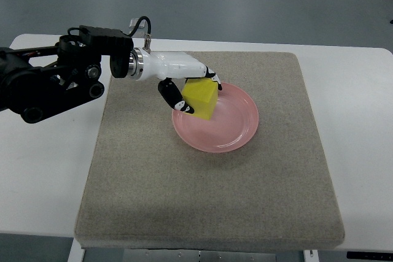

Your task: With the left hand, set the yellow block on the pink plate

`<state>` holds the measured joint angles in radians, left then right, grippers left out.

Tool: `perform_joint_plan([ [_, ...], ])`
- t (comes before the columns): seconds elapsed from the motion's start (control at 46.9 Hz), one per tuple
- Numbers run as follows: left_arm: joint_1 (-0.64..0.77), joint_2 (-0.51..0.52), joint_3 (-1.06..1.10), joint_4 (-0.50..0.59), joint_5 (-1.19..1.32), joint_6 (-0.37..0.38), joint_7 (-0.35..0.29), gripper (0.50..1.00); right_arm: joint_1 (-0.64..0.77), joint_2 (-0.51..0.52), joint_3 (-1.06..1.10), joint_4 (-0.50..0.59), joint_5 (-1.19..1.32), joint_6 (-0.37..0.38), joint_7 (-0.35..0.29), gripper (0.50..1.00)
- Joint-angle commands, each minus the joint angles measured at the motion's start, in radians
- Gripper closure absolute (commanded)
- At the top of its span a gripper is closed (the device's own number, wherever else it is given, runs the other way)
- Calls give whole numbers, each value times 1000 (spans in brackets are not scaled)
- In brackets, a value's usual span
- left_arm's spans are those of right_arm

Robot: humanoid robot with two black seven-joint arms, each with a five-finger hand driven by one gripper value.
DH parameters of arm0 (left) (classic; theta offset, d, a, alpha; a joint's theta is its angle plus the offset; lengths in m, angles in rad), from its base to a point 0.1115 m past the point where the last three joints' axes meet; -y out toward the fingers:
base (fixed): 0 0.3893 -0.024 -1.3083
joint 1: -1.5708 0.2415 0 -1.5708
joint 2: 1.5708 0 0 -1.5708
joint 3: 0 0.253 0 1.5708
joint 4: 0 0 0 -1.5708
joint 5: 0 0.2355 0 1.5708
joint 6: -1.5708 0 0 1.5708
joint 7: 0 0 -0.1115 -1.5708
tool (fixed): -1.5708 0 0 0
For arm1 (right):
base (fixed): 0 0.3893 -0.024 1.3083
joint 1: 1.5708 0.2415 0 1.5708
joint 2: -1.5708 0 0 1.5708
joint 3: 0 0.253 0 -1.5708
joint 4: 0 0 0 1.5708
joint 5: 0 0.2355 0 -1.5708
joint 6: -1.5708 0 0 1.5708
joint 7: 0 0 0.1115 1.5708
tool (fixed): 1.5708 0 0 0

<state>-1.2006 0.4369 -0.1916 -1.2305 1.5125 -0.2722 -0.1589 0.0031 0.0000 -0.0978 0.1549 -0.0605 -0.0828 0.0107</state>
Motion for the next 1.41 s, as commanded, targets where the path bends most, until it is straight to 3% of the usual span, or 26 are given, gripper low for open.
perform_joint_plan([
  [0.0, 7, -26, 0, 16, 0, 1, 1, 1000, 0, 0, 0, 0, 1, 0, 0, 576],
  [0.235, 32, -72, 1, 91, 3, 2, 2, 1000, 0, 0, 0, 0, -1, 0, 0, 576],
  [0.491, 30, -78, 30, 98, 3, 2, 2, 990, 0, 0, 0, 0, 1, 0, 0, 576],
  [0.555, 30, -78, 35, 98, 3, 2, 2, 843, 0, 0, 0, 0, 1, 0, 0, 576],
  [0.683, 26, -78, 35, 97, 2, 2, 2, 707, 0, 0, 0, 0, -1, 0, 0, 576],
  [0.747, 19, -76, 34, 95, 0, 2, 2, 579, 0, 0, 0, 0, 1, 0, 0, 576],
  [0.79, 18, -70, 34, 92, -14, 2, 2, 538, -2, 0, 0, 0, 1, 0, 0, 576],
  [0.875, 16, -60, 23, 89, -21, 4, 1, 508, 0, 0, 0, 0, 1, 0, 0, 576],
  [0.982, 15, -23, 18, 86, -63, 13, 1, 506, 0, 0, 1, 0, 1, 0, 0, 576],
  [1.387, -20, 115, -6, 112, -623, 18, 1, 506, 0, 0, 0, 0, 1, 0, 0, 576],
])
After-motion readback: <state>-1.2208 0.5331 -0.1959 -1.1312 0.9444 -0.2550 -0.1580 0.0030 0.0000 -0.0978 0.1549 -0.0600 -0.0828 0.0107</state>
